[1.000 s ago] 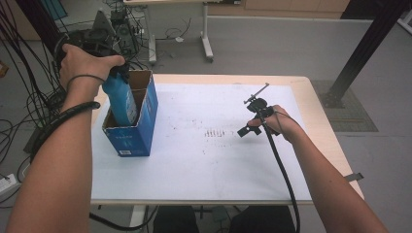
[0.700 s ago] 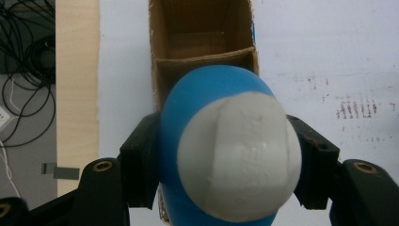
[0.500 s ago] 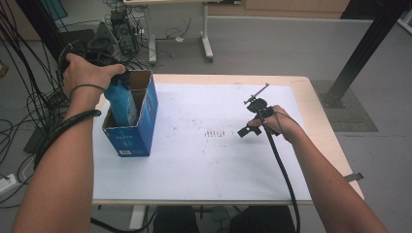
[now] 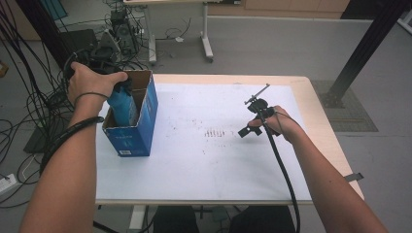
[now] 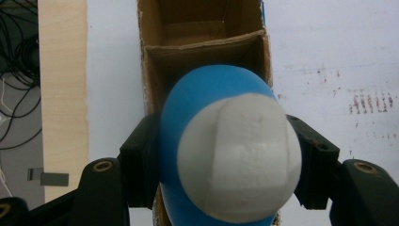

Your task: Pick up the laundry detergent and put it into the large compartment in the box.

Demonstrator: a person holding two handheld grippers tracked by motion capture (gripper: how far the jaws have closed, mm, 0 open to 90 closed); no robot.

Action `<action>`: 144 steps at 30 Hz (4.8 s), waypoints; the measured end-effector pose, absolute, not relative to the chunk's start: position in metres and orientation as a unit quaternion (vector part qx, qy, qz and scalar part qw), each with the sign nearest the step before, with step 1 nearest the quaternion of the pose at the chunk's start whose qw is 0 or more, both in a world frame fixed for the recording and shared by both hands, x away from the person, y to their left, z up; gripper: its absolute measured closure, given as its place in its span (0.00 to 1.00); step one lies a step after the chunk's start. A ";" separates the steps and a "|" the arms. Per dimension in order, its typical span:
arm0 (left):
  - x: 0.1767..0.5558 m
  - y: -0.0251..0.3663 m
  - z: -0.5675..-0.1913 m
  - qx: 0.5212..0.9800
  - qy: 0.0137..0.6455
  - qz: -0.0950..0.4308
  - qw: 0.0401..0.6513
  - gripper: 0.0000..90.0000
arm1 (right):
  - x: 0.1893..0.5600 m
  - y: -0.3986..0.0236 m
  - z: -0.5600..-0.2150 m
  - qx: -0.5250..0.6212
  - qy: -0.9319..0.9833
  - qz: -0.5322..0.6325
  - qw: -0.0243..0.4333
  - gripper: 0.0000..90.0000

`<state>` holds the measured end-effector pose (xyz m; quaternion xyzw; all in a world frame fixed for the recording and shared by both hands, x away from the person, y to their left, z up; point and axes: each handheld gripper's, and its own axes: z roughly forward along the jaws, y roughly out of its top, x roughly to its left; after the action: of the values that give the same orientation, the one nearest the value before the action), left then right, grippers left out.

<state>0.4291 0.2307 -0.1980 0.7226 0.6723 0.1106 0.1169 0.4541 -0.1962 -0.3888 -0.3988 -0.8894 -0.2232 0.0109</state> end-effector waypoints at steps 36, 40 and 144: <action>0.433 0.230 -0.251 0.728 0.670 0.097 0.104 0.42 | 0.454 -0.196 -0.394 -0.401 -0.891 -0.215 0.015 0.09; 0.433 0.231 -0.255 0.729 0.670 0.096 0.102 0.42 | 0.453 -0.196 -0.393 -0.401 -0.890 -0.215 0.014 0.09; 0.432 0.231 -0.268 0.726 0.675 0.090 0.096 0.42 | 0.455 -0.196 -0.395 -0.399 -0.891 -0.218 0.011 0.10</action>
<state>0.4323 0.2314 -0.2684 0.7258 0.6753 0.0900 0.0959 0.4546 -0.1958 -0.3948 -0.3992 -0.8905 -0.2180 0.0109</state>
